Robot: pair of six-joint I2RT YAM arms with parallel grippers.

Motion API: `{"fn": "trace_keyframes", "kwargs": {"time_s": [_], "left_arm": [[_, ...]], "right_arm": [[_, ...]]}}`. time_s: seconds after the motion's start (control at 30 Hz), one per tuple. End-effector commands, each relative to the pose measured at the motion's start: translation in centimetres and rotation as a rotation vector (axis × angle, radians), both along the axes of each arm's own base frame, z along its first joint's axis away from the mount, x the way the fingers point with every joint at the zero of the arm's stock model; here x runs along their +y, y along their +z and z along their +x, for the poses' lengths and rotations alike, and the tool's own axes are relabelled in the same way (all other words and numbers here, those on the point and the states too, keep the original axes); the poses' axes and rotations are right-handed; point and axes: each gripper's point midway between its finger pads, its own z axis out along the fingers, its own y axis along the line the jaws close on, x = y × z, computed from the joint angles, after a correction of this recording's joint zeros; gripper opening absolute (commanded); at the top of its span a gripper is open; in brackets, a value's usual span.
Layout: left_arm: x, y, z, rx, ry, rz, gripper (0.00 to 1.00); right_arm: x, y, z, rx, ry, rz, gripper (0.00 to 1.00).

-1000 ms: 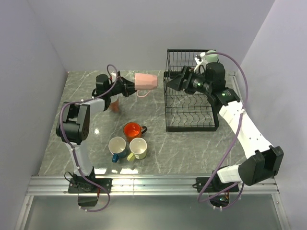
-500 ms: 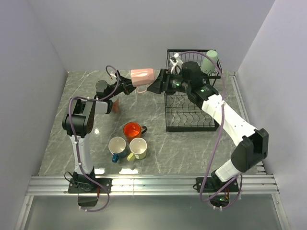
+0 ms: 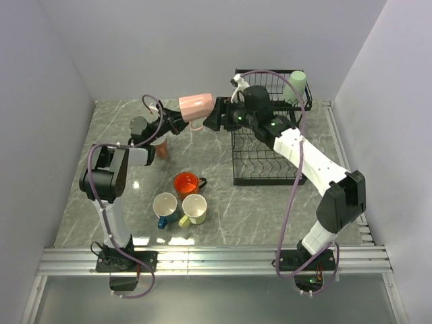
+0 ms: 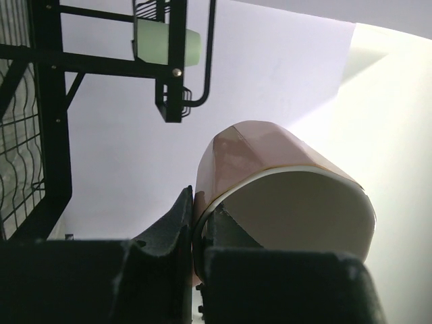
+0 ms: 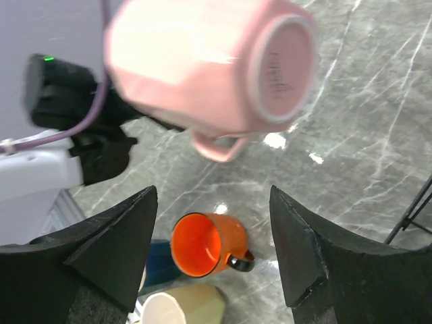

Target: Load the cups into the dish rack

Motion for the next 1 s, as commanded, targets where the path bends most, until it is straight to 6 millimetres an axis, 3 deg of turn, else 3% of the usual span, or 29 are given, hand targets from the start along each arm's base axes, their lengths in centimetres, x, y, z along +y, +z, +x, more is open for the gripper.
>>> {"fn": "trace_keyframes", "kwargs": {"time_s": [0.0,0.13,0.27,0.47,0.53,0.8,0.97], "left_arm": [[3.3,15.3,-9.9,-0.201,-0.26,-0.468,0.0],[3.2,16.4,-10.8,-0.208,-0.265,-0.507,0.01],[3.0,17.2,-12.0,-0.21,-0.276,-0.533,0.0],[3.3,18.5,-13.4,-0.221,-0.283,-0.565,0.0],[3.3,18.5,-13.8,-0.215,-0.285,-0.567,0.0],[3.1,18.5,-14.1,-0.206,-0.295,-0.577,0.01],[2.4,18.5,-13.9,-0.208,-0.316,-0.567,0.0]], "right_arm": [[1.1,2.0,1.4,-0.088,0.015,0.019,0.73],[2.4,2.3,1.7,-0.104,0.056,0.059,0.73],[3.8,4.5,2.0,-0.145,0.097,0.134,0.73],[5.3,5.7,2.0,-0.143,0.134,0.199,0.69],[5.4,6.1,1.6,-0.124,0.137,0.227,0.6],[6.2,10.1,-0.3,-0.12,0.199,0.405,0.36],[6.2,13.0,-1.5,-0.134,0.242,0.502,0.13]]}}
